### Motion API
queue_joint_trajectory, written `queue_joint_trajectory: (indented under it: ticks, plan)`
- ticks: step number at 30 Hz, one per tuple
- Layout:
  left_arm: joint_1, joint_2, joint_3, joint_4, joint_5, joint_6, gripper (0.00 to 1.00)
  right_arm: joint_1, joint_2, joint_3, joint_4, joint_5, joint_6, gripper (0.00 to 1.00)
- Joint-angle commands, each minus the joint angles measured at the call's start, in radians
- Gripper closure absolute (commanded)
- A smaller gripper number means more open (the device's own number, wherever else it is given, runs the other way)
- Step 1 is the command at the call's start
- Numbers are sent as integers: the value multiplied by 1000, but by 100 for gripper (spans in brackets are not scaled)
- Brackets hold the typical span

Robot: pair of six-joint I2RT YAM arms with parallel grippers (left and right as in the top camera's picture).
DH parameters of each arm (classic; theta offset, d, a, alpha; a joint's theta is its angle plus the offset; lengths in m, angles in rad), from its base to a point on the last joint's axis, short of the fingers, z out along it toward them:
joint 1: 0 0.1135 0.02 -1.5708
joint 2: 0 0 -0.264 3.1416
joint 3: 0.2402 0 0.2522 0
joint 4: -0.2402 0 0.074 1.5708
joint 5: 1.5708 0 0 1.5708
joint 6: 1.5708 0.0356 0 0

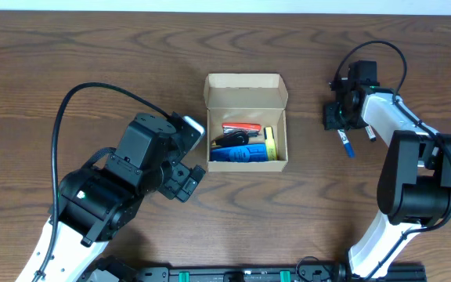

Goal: Pack container
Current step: 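Grasp the blue marker with right gripper and lift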

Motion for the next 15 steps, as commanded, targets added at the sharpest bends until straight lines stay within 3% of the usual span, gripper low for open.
queue_joint_trajectory:
  ticks: [1,10,15]
  plan:
    - [5,-2,3,-2,6,6,5,-7,16,-7,7,-5,-10,61]
    - [5,-2,3,-2,6,6,5,-7,14,-2,7,-14,46,98]
    - [5,-2,3,-2,6,6,5,-6,-32,20,-16,-84,46,99]
